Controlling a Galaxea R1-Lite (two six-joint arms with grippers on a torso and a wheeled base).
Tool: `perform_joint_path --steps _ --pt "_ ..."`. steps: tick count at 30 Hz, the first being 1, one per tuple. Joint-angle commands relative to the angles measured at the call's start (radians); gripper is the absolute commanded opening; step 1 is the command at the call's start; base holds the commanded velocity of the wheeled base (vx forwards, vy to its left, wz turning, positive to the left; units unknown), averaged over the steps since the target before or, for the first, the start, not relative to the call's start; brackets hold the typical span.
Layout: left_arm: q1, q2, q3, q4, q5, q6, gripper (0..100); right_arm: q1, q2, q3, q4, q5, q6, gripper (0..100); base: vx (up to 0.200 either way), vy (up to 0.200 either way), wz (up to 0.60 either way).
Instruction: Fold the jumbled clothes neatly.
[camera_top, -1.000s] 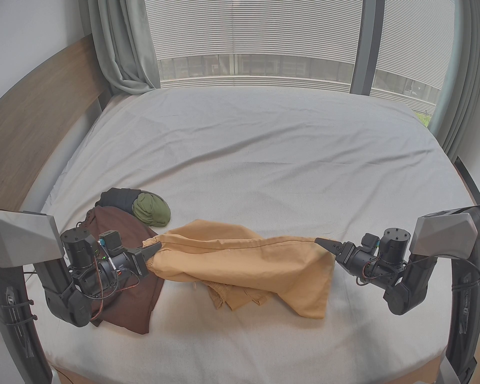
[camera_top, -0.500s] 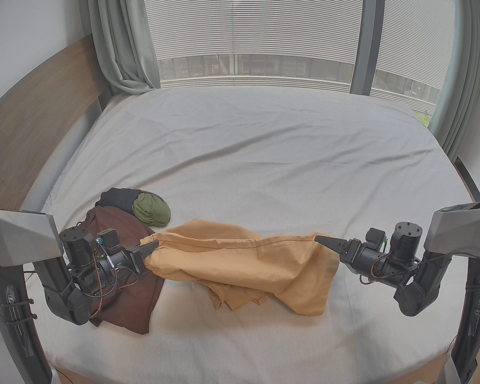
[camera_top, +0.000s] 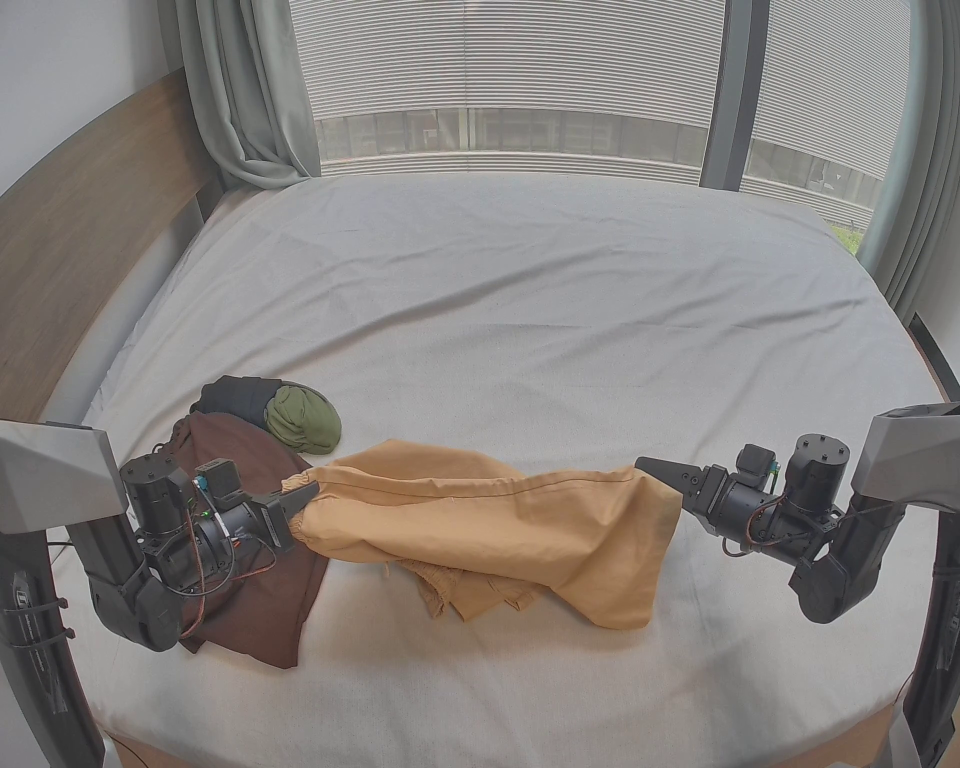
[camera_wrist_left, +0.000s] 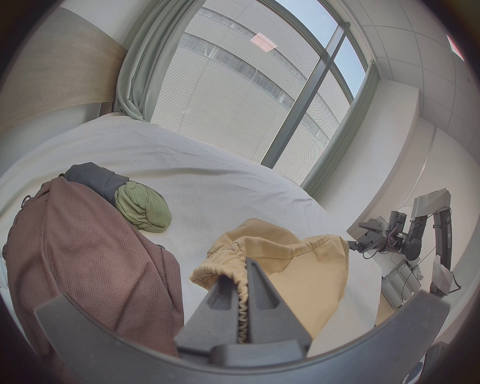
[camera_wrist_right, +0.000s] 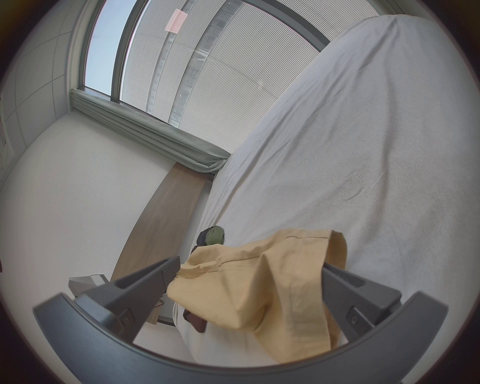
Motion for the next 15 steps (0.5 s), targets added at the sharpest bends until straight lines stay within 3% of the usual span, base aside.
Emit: perform_joint_path --steps 1,15 --pt "-0.004 -0.004 0.001 0.0 0.0 -0.001 0 -0.024 0.088 -0.05 -0.001 0.001 -0.002 100 0.0 0.0 0.0" --pt "-0.004 -0.001 0.004 0.0 0.0 -0.001 0 -0.032 0.154 -0.165 -0.001 0.001 0.049 100 0.0 0.0 0.0"
